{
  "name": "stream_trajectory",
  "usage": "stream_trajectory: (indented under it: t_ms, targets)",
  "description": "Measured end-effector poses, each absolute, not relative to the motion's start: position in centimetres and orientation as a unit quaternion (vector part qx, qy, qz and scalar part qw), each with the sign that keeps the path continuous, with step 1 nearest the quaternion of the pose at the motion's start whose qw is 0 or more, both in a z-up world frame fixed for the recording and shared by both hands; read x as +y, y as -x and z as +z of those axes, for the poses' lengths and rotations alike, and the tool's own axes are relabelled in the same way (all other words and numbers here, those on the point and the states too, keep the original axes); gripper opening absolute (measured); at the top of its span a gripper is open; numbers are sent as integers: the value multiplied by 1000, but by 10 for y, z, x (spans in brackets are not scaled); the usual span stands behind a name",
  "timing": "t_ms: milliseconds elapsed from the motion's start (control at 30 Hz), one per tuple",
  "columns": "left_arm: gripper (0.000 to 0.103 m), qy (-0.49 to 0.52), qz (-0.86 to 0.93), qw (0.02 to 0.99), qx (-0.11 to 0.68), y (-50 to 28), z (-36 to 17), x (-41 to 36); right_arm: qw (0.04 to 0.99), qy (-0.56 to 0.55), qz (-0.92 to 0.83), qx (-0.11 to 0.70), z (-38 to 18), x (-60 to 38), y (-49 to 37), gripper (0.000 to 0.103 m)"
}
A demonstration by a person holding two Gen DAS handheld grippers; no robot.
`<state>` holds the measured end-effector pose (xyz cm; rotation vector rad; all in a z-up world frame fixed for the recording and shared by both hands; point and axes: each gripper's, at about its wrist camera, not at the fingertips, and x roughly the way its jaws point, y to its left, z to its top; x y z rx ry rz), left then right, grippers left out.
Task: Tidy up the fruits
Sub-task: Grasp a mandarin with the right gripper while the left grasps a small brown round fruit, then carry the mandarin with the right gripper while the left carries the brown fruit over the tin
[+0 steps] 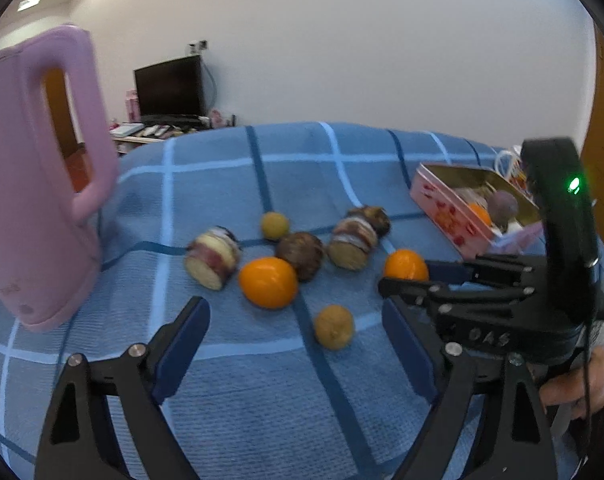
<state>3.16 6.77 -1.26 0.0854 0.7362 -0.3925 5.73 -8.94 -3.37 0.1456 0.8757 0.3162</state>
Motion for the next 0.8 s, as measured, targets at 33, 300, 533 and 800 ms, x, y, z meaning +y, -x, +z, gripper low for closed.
stream_trajectory:
  t_ms: [33, 300, 533, 800]
  targets:
    - [90, -47, -195, 911, 360, -31, -14, 64, 893, -74, 152, 418, -33, -94, -54, 40]
    - [68, -83, -198, 897, 385, -39, -30, 41, 913, -65, 149, 374, -19, -121, -21, 40]
    - [31, -81, -199, 880, 424, -54, -44, 28, 915, -55, 155, 369, -19, -112, -24, 40]
    - [28, -43, -212, 889, 404, -43, -37, 43, 927, -48, 146, 342, -11, -118, -16, 40]
